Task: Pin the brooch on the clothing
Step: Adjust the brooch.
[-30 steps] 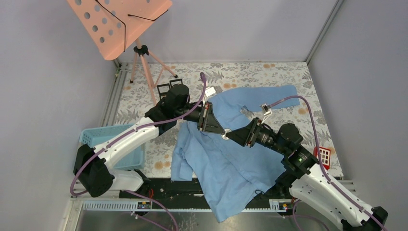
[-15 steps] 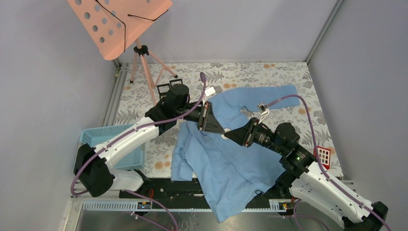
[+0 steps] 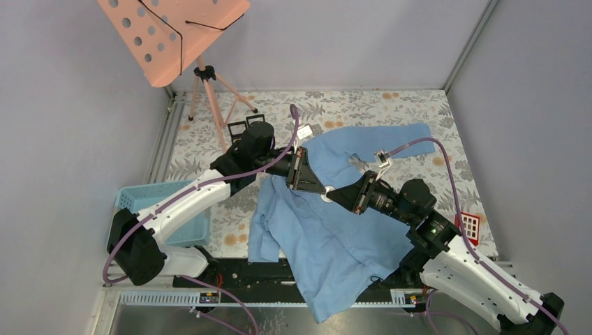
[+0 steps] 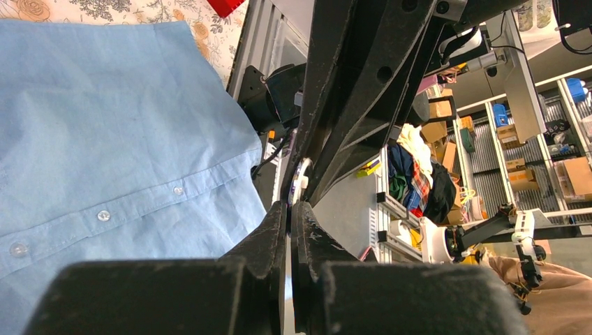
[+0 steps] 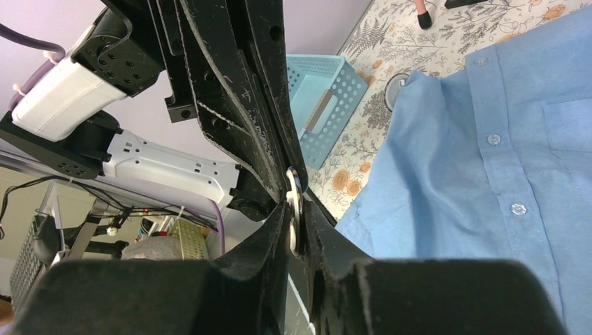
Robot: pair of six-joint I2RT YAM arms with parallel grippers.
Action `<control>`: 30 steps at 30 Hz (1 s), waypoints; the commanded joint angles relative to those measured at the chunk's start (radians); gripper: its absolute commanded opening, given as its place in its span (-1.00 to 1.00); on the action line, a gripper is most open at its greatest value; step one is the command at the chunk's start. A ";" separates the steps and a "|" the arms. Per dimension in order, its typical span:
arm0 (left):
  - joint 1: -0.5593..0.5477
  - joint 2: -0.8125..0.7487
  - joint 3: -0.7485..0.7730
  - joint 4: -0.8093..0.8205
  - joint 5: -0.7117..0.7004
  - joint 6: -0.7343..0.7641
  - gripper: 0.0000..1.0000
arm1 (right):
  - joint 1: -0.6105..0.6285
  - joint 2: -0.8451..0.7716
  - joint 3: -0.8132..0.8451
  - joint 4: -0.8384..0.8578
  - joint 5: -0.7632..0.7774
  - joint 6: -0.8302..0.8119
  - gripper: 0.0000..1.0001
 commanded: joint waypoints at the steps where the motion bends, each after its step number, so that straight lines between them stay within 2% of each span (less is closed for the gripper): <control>1: -0.003 -0.002 -0.001 0.069 0.031 -0.002 -1.00 | 0.011 0.002 0.031 -0.011 0.018 -0.033 -0.56; 6: -0.003 0.004 0.002 0.049 0.016 0.011 -1.00 | 0.010 -0.034 0.040 -0.001 -0.002 -0.025 0.20; 8: -0.003 0.003 0.004 0.042 0.015 0.014 -1.00 | 0.010 -0.063 0.053 -0.025 0.015 -0.038 0.34; 11: -0.003 0.001 0.006 0.029 0.006 0.023 -1.00 | 0.010 -0.111 0.089 -0.100 0.060 -0.079 0.43; 15: -0.003 -0.001 0.016 0.000 -0.013 0.042 -1.00 | 0.011 -0.144 0.143 -0.246 0.101 -0.145 0.46; 20: -0.003 0.002 0.020 -0.022 -0.029 0.051 -1.00 | 0.010 -0.161 0.167 -0.324 0.121 -0.201 0.41; 24: -0.004 0.001 0.022 -0.027 -0.028 0.058 -1.00 | 0.011 -0.154 0.157 -0.340 0.124 -0.207 0.21; 30: -0.005 -0.002 0.023 -0.030 -0.015 0.068 -1.00 | 0.011 -0.107 0.136 -0.290 0.047 -0.188 -0.03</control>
